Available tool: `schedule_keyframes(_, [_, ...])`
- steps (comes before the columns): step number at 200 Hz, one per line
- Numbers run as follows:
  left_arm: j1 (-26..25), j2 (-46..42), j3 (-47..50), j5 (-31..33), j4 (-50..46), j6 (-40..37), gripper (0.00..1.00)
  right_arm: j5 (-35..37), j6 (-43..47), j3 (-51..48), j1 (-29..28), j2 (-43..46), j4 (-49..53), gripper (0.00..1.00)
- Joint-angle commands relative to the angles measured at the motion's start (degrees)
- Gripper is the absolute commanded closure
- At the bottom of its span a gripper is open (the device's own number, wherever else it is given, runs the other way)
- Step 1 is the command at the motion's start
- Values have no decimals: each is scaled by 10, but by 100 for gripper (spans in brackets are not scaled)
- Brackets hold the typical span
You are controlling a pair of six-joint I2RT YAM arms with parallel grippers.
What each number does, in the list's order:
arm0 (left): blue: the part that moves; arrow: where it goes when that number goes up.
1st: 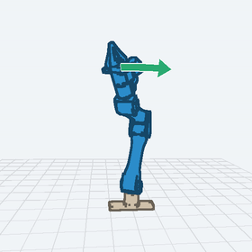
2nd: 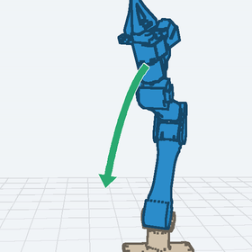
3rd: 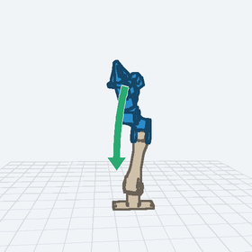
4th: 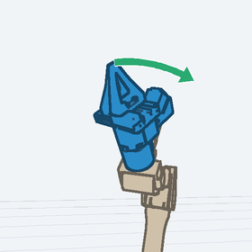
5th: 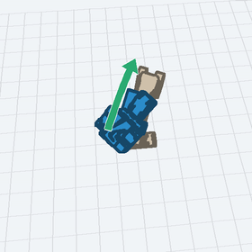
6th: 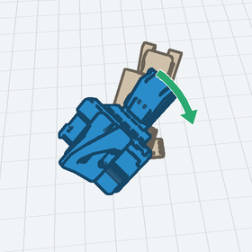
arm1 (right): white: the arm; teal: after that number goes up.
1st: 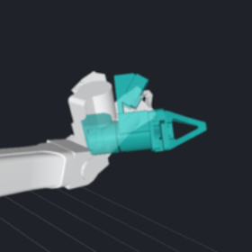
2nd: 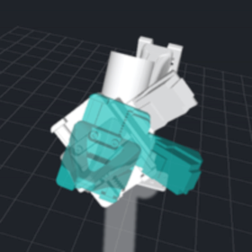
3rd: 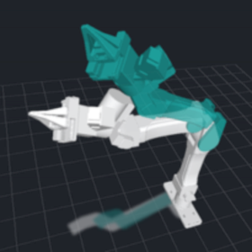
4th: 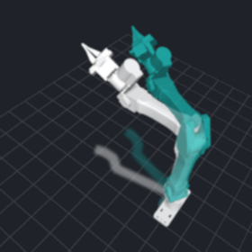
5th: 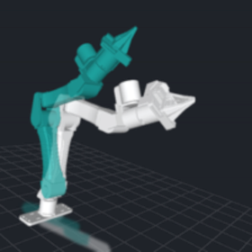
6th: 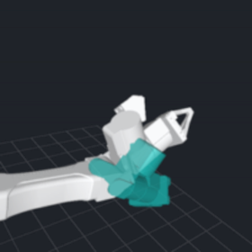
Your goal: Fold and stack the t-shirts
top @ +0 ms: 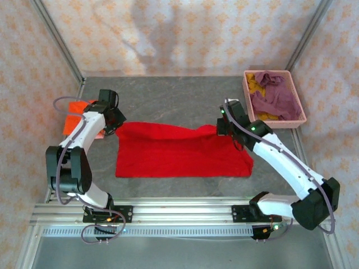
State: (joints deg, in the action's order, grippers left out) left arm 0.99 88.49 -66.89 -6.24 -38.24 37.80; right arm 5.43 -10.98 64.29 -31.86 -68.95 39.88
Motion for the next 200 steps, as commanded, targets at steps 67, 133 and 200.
schedule_keyframes(67, [-13,-107,91,11,-49,6,100,2,-62,-45,-23,78,102,100])
schedule_keyframes(133, [-21,-160,152,11,-69,21,100,-6,-69,-76,-23,91,102,100])
schedule_keyframes(200, [-26,-177,204,6,-65,32,100,-10,-70,-108,-23,68,83,100])
